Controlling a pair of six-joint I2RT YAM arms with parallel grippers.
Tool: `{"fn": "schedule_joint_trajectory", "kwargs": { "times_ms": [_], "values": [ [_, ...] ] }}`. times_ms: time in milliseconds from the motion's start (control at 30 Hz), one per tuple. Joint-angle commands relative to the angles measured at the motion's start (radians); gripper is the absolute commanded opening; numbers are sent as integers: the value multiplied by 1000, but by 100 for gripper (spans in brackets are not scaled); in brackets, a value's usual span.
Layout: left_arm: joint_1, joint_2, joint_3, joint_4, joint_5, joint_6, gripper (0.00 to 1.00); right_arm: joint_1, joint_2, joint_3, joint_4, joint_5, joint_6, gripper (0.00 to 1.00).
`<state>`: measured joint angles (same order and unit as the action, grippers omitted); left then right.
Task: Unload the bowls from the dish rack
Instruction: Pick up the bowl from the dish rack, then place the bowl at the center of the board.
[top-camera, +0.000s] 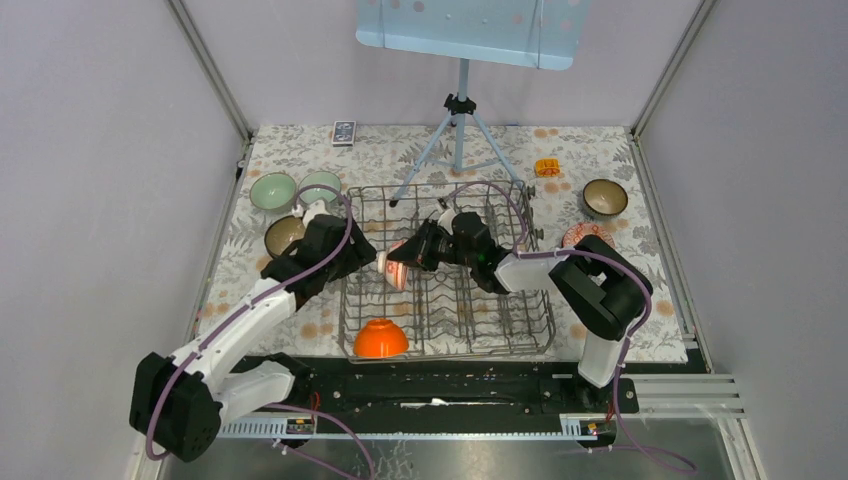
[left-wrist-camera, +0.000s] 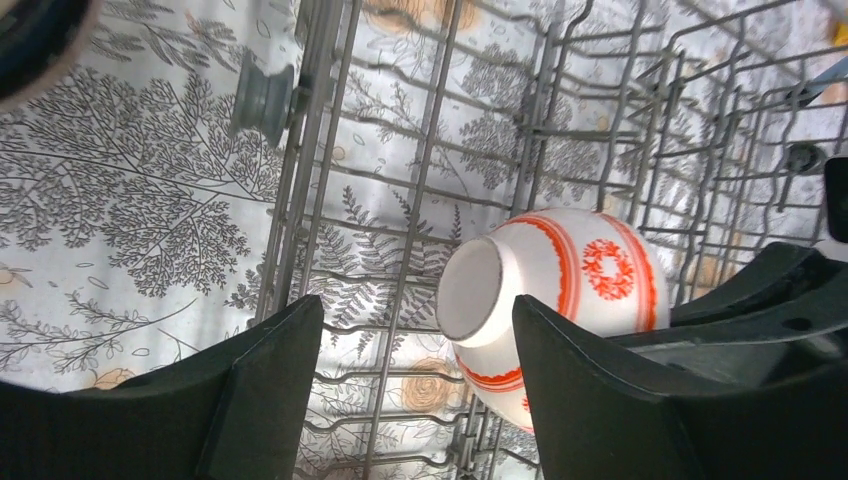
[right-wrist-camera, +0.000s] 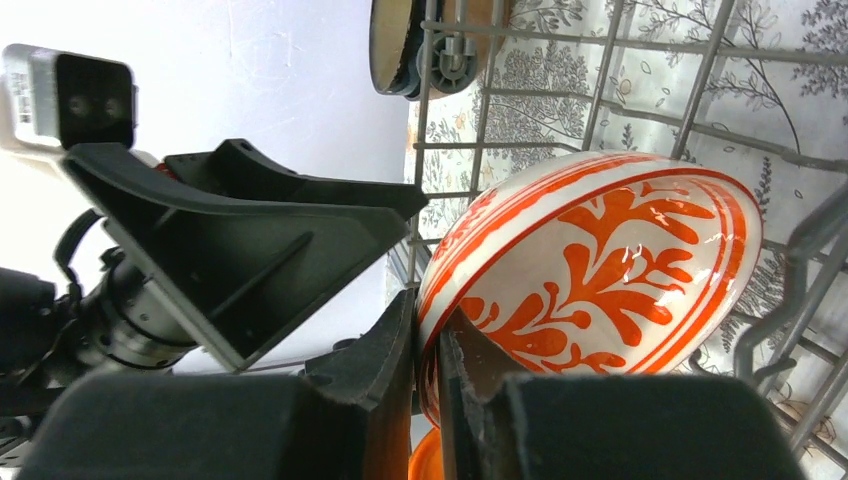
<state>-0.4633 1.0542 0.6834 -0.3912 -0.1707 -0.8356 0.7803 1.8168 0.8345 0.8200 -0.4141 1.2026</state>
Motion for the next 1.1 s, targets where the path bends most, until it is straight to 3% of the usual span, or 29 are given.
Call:
{"fn": "schedule_joint_trajectory", "kwargs": {
  "times_ms": [0,300,600,900,1067],
  "values": [
    [2,-58,106,-80,-73,10,76,9,-78,94,20,-27,-52,0],
    [2,-145,238,-203,-164,26,88,5,-131,228,-143,-53,-168,0],
    [2,-197,342,-271,-189,74,99,4,-349,304,-526,-38,-524,0],
    [2,-161,380,-248,-201,76,99,27,-600,305,-859,92,-807,0],
    [2,-115,408,-232,-86,92,99,98,-675,332,-998,270,-996,0]
  ]
}}
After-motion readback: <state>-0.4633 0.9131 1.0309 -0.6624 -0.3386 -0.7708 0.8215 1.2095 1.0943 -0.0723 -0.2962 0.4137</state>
